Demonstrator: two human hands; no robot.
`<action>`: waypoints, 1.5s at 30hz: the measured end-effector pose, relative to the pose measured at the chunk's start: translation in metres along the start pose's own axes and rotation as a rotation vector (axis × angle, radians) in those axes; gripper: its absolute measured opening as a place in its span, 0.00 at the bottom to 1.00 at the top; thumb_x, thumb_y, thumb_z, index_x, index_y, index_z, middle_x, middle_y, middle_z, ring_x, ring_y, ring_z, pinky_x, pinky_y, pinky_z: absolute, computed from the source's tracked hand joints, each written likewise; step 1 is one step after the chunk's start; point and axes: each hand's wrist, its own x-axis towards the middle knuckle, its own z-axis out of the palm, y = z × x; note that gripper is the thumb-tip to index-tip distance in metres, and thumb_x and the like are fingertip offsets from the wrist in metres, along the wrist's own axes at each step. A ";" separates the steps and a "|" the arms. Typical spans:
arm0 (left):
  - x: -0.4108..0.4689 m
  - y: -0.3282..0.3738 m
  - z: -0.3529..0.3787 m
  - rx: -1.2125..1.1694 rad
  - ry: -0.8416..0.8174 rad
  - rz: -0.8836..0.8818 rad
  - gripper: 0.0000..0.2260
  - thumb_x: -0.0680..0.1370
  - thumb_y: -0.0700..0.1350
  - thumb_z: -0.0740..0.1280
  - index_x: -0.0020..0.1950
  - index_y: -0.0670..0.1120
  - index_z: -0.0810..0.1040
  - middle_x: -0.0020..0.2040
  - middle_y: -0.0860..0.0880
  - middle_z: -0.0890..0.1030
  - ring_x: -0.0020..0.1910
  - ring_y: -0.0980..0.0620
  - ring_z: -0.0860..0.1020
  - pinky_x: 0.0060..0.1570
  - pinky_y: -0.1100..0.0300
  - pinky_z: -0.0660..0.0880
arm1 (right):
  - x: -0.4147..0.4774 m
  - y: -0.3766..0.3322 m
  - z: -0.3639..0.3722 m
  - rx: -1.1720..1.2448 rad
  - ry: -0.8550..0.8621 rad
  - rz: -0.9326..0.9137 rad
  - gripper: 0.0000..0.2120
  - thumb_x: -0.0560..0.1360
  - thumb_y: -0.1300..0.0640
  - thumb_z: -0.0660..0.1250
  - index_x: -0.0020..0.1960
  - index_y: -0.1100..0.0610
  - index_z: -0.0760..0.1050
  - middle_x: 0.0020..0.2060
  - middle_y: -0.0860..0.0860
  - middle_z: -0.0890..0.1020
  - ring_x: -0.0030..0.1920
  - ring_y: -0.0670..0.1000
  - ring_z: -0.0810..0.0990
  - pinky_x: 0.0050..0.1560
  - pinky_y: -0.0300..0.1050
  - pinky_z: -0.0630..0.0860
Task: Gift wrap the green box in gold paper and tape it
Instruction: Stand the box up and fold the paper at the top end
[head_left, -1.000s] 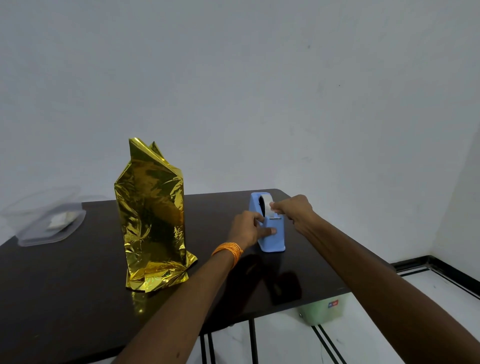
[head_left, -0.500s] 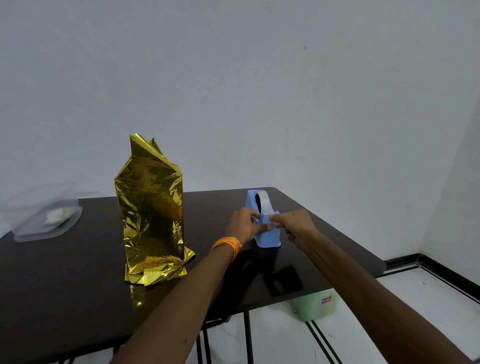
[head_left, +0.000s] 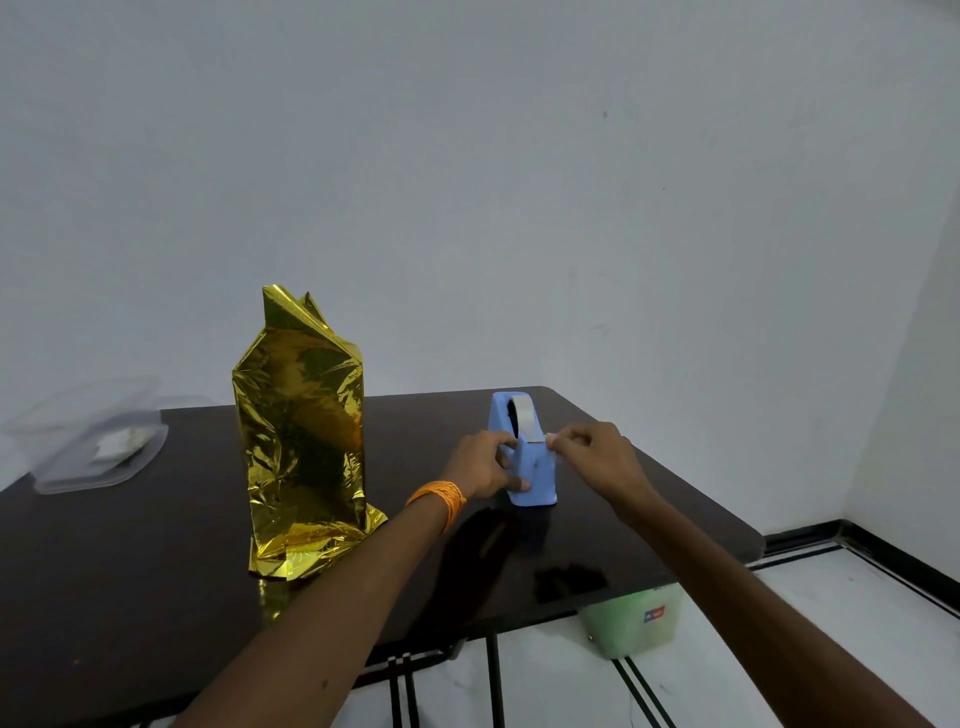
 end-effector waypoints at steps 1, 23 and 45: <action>-0.002 0.002 -0.005 0.007 0.017 0.003 0.28 0.68 0.47 0.80 0.66 0.47 0.76 0.50 0.47 0.83 0.48 0.48 0.81 0.52 0.53 0.78 | 0.001 -0.009 -0.004 0.062 -0.030 -0.004 0.11 0.78 0.51 0.68 0.43 0.58 0.82 0.38 0.54 0.82 0.38 0.48 0.76 0.39 0.43 0.72; -0.113 0.039 -0.263 -0.238 0.935 0.280 0.09 0.78 0.39 0.65 0.55 0.47 0.81 0.44 0.49 0.83 0.44 0.53 0.82 0.47 0.50 0.82 | 0.008 -0.196 0.061 0.632 -0.388 -0.379 0.17 0.75 0.56 0.73 0.62 0.47 0.78 0.56 0.52 0.83 0.58 0.49 0.82 0.59 0.45 0.79; -0.125 -0.028 -0.229 -0.352 0.821 0.121 0.05 0.75 0.44 0.74 0.49 0.45 0.83 0.42 0.50 0.84 0.43 0.57 0.82 0.42 0.71 0.76 | 0.021 -0.262 0.113 0.508 -0.225 -0.409 0.19 0.70 0.54 0.76 0.60 0.48 0.76 0.40 0.54 0.86 0.46 0.61 0.85 0.53 0.62 0.80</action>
